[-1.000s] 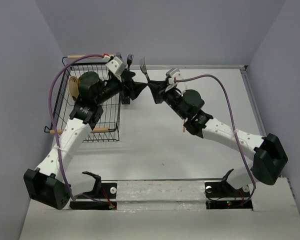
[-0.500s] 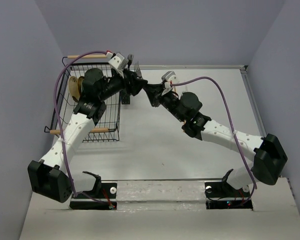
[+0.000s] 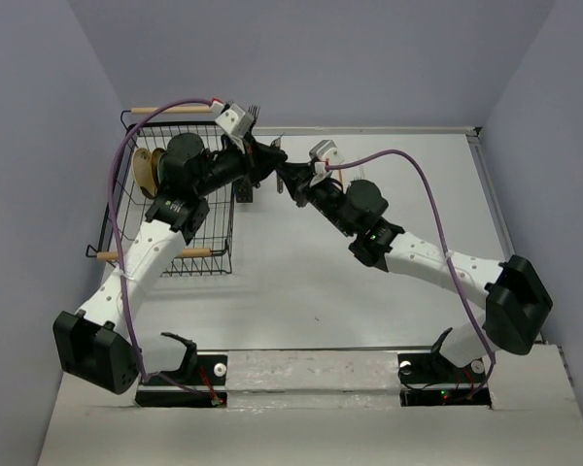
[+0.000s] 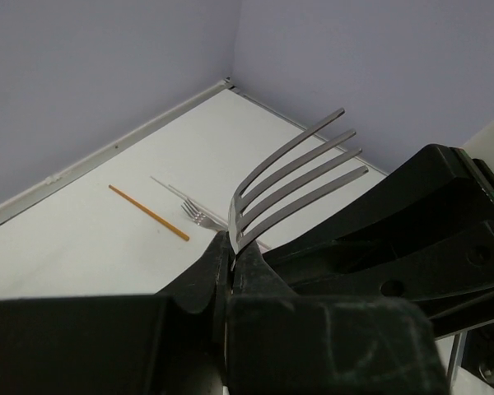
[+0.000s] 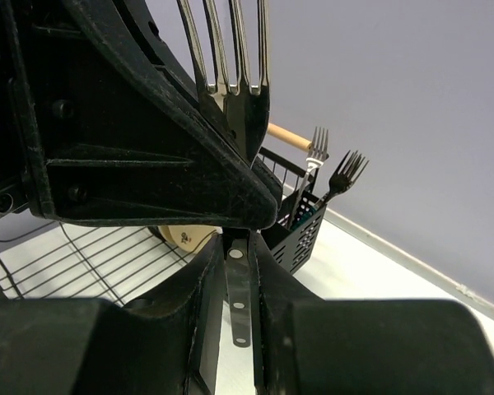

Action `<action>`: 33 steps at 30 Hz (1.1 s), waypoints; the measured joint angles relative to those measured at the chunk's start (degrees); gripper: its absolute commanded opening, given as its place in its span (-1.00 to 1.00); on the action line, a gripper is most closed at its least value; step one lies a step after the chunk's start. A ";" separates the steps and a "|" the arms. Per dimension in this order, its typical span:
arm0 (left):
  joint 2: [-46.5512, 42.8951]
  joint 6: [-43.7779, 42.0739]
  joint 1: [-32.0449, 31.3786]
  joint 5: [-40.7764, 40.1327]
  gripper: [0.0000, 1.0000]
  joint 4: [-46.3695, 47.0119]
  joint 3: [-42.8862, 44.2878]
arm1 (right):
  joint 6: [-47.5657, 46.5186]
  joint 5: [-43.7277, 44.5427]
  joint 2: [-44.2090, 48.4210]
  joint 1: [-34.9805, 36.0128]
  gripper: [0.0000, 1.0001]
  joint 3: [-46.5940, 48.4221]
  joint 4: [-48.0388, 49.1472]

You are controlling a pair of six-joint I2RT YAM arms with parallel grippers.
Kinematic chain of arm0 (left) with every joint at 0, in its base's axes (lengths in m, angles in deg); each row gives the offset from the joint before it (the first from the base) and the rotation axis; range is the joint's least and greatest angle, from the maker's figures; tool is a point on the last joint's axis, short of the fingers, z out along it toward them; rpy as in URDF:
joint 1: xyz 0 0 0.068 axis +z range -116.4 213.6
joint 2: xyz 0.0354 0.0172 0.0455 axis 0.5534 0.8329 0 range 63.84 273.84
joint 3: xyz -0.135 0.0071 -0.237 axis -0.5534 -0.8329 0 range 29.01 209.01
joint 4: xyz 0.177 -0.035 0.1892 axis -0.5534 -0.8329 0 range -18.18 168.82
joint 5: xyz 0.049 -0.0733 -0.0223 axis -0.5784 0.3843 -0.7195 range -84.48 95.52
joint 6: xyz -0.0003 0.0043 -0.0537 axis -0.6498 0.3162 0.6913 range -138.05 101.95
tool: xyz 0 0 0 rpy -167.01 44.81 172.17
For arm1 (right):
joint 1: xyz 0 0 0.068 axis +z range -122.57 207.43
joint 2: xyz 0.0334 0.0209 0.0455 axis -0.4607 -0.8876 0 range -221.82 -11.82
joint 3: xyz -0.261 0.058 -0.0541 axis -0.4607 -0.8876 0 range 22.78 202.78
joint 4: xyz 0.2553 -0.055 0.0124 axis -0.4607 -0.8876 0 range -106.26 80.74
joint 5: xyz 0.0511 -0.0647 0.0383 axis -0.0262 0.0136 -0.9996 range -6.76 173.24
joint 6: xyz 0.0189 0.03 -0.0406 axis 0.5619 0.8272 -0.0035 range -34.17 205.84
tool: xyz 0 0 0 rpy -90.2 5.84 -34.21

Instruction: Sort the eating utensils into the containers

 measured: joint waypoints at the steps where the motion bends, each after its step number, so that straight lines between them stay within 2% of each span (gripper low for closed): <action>1: 0.00 0.02 0.02 0.00 -1.00 0.15 0.00 | -0.42 0.50 -0.15 0.00 -0.99 0.00 0.37; 5: 0.07 -1.01 0.04 -0.55 -1.00 0.24 0.02 | -2.03 1.53 -0.79 0.02 -0.45 0.13 1.18; 6: 0.22 -1.57 0.04 -0.66 -1.00 0.00 0.24 | -2.51 1.92 -1.09 0.02 -0.10 0.15 1.53; 10: 3.04 -4.37 0.46 -3.28 -1.00 -1.60 4.31 | -4.87 4.15 -1.86 0.07 0.31 0.48 2.05; 13: 7.37 -6.49 2.01 -5.73 -1.00 -3.67 12.09 | -6.10 6.16 -2.19 0.04 0.38 0.52 2.01; 20: 15.39 -8.13 7.48 -8.24 -1.00 -6.16 28.30 | -7.58 8.39 -2.21 0.07 0.39 0.52 2.16; 26: 26.69 -8.52 12.35 -10.16 -1.00 -7.32 43.95 | -8.04 10.10 -2.14 0.07 0.39 -1.88 3.48; 33: 37.31 -9.51 13.11 -11.47 -1.00 -9.90 45.83 | -8.37 11.98 -2.14 0.04 0.39 -5.62 3.48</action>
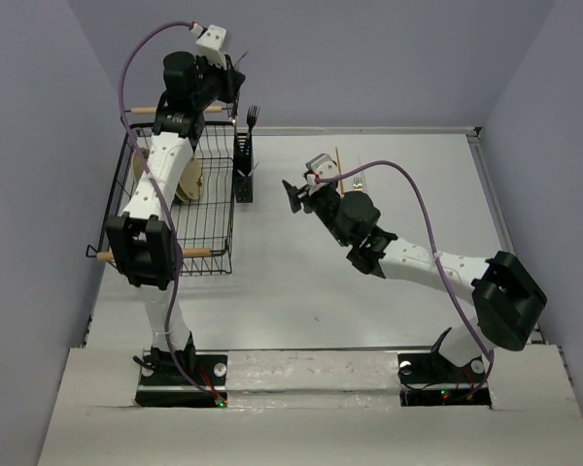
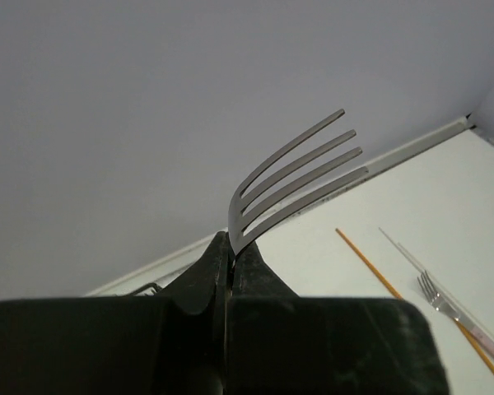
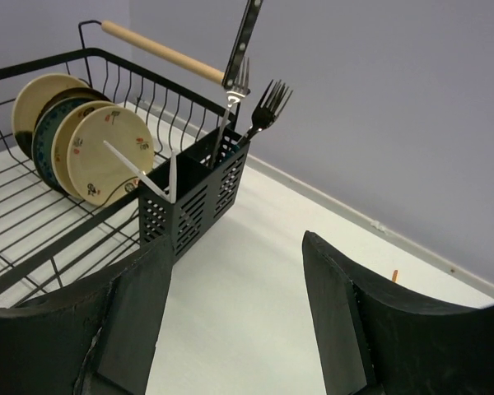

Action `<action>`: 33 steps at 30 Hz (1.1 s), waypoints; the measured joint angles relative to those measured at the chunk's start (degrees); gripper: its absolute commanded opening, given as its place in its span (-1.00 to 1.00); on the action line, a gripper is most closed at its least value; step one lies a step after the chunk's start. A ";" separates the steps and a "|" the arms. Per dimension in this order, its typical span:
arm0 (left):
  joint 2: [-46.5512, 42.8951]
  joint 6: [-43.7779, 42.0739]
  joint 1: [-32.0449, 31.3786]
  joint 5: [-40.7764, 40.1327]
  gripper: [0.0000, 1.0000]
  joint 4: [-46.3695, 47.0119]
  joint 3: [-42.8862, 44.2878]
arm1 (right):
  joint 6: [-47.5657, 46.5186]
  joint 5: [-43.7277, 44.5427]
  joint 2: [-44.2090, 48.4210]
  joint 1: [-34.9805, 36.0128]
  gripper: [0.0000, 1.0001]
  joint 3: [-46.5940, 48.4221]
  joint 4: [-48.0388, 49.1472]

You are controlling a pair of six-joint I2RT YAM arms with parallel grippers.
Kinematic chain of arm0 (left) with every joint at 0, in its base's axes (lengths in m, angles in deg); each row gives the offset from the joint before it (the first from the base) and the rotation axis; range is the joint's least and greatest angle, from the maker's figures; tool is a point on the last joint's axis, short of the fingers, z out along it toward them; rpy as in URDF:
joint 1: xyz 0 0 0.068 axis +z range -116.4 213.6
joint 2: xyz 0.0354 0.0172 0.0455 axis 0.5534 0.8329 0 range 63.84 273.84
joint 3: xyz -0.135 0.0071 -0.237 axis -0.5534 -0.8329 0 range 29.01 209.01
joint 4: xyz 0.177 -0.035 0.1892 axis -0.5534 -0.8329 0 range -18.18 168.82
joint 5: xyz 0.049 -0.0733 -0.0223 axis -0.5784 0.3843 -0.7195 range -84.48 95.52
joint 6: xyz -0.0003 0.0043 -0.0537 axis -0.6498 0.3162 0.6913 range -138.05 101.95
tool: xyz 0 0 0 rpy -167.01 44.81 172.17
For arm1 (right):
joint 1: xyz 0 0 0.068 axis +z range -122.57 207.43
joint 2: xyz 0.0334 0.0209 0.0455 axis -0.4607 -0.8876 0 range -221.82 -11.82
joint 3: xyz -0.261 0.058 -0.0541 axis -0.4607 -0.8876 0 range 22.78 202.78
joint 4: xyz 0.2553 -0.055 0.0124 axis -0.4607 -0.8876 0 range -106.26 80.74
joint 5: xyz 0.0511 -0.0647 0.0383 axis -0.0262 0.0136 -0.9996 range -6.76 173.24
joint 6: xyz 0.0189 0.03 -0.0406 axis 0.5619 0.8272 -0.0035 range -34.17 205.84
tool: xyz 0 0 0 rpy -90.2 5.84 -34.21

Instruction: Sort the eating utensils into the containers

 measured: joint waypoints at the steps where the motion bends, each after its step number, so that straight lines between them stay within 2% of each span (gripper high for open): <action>1: 1.73 -0.13 0.00 -0.02 -1.00 -0.85 -0.02 | 0.00 0.20 0.00 -0.04 0.39 -0.28 0.02; 8: 4.63 -0.37 0.00 0.15 -1.00 -2.62 -2.23 | 0.11 0.98 0.00 -0.33 0.39 -1.33 0.11; 12: 4.48 -0.26 0.00 0.72 -1.00 -0.22 -4.28 | 0.26 1.33 0.00 -0.42 0.39 -1.99 0.37; 23: 4.26 4.42 0.44 4.37 -1.00 7.17 -16.48 | 0.52 2.19 0.50 -0.85 0.39 -4.17 0.48; 26: 4.26 5.66 1.01 5.33 -0.78 8.96 -17.05 | 0.66 2.40 0.81 -0.87 0.39 -4.57 0.50; 27: 4.26 5.79 1.25 5.46 -0.56 9.57 -17.09 | 0.68 2.43 0.92 -0.87 0.39 -4.59 0.48; 31: 4.11 6.49 2.10 5.97 -0.03 12.85 -18.91 | 0.70 2.47 1.03 -0.87 0.40 -4.57 0.48; 33: 4.09 6.82 2.47 6.23 0.14 13.38 -20.06 | 0.87 2.73 1.03 -0.96 0.43 -4.59 0.39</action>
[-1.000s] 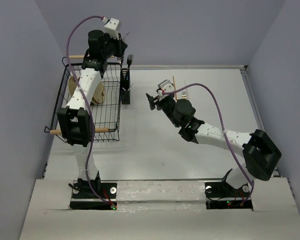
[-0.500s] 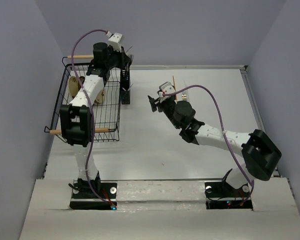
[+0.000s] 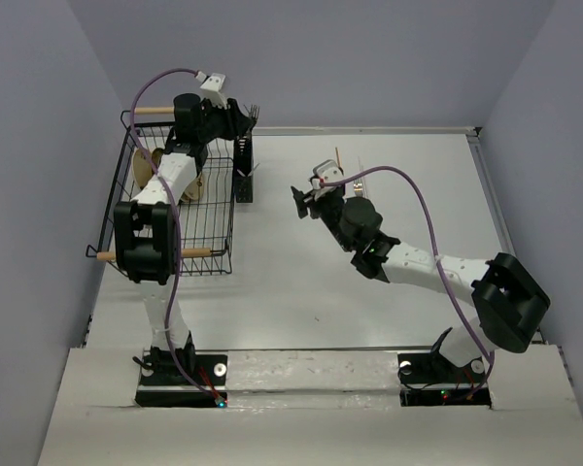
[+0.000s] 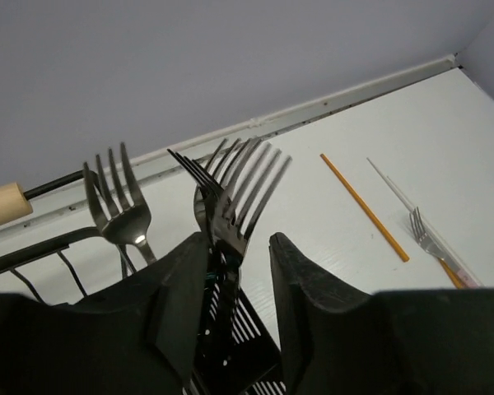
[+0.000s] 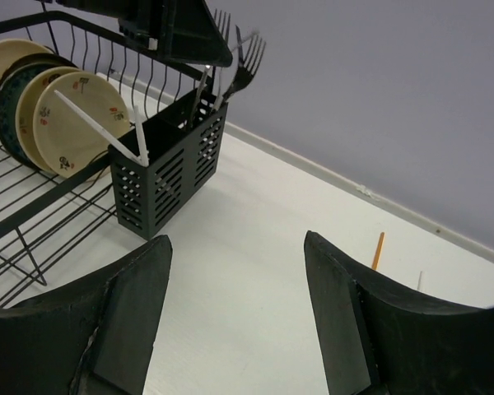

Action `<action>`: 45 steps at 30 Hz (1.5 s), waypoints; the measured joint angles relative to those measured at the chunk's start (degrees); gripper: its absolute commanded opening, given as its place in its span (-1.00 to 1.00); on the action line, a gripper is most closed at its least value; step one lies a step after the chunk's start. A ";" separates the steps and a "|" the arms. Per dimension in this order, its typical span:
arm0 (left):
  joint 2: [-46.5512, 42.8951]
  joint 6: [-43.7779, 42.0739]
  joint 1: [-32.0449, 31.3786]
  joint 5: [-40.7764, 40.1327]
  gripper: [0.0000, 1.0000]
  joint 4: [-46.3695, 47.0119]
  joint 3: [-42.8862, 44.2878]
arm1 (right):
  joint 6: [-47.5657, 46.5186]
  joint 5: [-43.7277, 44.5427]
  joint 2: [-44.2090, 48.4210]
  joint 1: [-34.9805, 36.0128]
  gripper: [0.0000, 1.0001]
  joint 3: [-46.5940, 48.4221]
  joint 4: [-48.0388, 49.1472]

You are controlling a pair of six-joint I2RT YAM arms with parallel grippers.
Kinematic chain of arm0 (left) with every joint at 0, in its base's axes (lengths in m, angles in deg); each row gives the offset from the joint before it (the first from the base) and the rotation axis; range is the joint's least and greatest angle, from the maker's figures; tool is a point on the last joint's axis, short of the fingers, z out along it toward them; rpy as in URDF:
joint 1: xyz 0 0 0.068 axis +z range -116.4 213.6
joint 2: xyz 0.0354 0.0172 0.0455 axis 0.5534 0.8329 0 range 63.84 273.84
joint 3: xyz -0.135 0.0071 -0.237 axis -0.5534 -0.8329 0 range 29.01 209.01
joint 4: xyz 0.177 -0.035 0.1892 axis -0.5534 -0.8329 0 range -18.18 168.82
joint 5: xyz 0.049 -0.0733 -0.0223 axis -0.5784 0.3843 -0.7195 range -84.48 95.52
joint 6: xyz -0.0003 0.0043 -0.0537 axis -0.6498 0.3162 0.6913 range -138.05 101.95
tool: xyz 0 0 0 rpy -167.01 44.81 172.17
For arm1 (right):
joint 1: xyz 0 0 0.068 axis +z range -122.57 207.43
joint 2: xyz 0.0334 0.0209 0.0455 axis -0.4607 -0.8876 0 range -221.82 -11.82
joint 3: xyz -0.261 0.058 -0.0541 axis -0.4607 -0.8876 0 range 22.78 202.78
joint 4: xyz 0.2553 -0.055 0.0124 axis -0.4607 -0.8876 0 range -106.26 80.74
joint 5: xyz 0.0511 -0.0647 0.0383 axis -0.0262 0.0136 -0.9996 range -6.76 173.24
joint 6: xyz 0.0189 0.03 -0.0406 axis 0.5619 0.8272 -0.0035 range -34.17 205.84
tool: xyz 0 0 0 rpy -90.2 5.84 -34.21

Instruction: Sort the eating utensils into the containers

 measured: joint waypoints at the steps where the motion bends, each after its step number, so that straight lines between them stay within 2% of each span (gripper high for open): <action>1: 0.00 -0.07 0.20 0.07 0.17 0.11 -0.44 | 0.15 0.24 0.00 -0.20 0.44 0.02 -0.13; 5: -0.48 -0.09 0.55 0.20 0.22 0.55 -2.01 | 2.34 2.25 0.09 -0.90 0.45 0.57 -3.34; 9: -1.77 0.07 1.03 0.35 0.24 0.63 -2.60 | 8.02 4.15 0.09 -4.04 0.40 3.72 -13.07; 12: -4.22 0.22 1.51 0.72 0.30 0.70 -2.86 | 15.06 2.36 0.44 -9.33 0.20 6.36 -21.92; 14: -6.51 0.11 1.88 0.94 0.32 0.72 -3.54 | 19.69 -0.31 1.38 -15.58 0.09 6.36 -26.88; 16: -10.10 0.07 2.21 1.38 0.34 0.61 -4.61 | 23.82 -2.64 1.66 -22.10 -0.11 6.29 -32.50; 19: -14.67 0.04 2.54 1.73 0.36 0.92 -4.98 | 26.51 -3.74 0.52 -27.02 -0.21 6.38 -38.53; 26: -25.24 -2.03 2.51 1.46 0.45 -1.29 -7.37 | 28.55 -11.23 -11.17 -28.00 -0.21 9.05 -47.78; 31: -34.82 -7.82 2.51 0.83 0.53 -4.24 -15.63 | 28.59 -13.05 -17.79 -27.98 -0.22 12.61 -51.47; 37: -43.65 -12.09 2.51 0.44 0.57 -5.16 -24.96 | 28.98 -11.98 -19.10 -27.98 -0.22 13.44 -52.70; 45: -46.07 -12.48 2.51 1.73 0.57 -4.09 -27.76 | 28.98 -9.70 -19.08 -28.00 -0.22 13.44 -53.57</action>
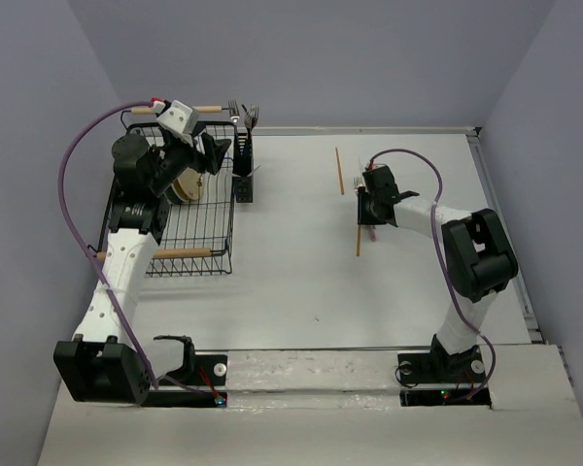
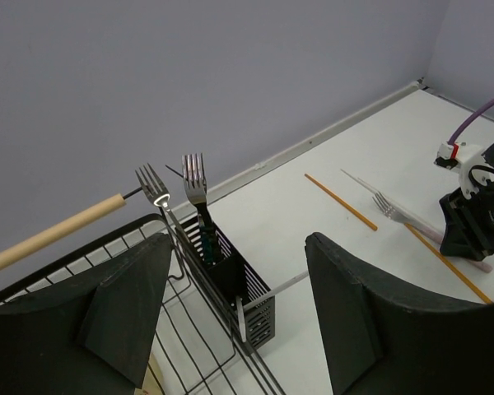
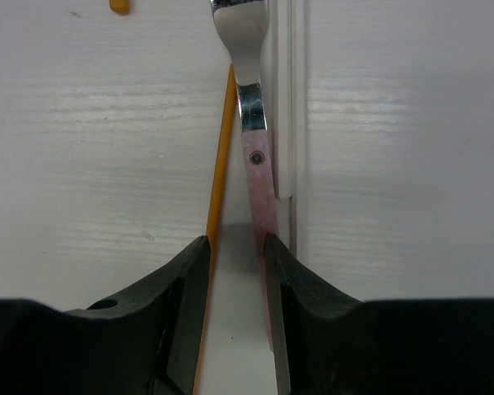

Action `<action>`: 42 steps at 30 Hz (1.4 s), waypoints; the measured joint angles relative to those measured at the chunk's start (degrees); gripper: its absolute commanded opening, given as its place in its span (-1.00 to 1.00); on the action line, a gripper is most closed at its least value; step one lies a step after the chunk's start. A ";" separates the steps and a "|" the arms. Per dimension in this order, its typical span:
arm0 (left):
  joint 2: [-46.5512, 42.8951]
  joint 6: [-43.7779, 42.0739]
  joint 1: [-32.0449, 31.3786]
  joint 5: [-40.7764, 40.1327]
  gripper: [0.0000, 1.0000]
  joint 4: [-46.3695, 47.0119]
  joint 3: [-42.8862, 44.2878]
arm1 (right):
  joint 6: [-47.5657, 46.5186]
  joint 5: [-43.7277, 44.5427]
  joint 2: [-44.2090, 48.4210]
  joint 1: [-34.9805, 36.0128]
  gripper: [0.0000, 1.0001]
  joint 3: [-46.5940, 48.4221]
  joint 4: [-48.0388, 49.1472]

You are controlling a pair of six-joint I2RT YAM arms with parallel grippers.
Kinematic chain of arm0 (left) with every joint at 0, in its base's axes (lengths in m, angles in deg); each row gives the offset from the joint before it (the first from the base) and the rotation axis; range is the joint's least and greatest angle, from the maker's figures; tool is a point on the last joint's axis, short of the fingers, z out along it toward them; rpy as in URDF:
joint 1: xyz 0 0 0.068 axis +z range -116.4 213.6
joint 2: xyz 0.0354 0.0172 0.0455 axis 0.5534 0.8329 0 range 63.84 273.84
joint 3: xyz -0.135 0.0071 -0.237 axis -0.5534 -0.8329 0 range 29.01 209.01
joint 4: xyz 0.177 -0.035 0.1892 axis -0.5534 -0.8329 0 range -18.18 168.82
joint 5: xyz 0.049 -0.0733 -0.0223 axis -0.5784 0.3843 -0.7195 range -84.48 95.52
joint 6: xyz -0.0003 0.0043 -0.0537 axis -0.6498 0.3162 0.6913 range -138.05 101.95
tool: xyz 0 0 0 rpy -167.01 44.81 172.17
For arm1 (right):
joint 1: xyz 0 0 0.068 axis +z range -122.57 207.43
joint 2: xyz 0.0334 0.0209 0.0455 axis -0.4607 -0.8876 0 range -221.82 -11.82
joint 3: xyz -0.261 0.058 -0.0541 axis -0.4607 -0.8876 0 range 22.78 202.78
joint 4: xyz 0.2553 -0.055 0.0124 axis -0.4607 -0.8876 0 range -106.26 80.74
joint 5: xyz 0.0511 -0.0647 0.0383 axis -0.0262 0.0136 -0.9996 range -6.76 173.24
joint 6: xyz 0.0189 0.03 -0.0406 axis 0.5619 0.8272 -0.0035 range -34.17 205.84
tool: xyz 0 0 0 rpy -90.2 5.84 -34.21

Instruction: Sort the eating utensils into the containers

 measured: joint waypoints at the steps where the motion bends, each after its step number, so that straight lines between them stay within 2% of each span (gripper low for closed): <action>1: 0.04 0.13 0.00 0.02 0.56 0.04 -0.13 | 0.00 0.15 0.00 0.02 -0.23 0.00 -0.07; 9: 0.57 0.31 0.00 0.00 0.56 0.39 -0.31 | 0.00 1.27 0.00 0.02 -0.28 0.00 -0.50; 25: 1.60 1.66 0.00 1.25 0.57 1.55 -0.35 | -1.11 3.98 0.46 0.00 -0.23 0.35 -3.52; 33: 1.60 1.68 0.00 1.57 0.57 1.97 -0.98 | -1.36 1.73 -1.79 0.00 -0.56 1.25 -3.74; 37: 1.60 1.92 0.00 1.86 0.57 1.97 -1.09 | -1.97 -0.50 -2.34 0.00 -1.00 1.92 -3.74; 42: 1.60 2.32 0.00 2.67 0.52 1.99 -1.11 | -2.75 -1.38 -2.34 -0.04 -1.00 1.97 -3.72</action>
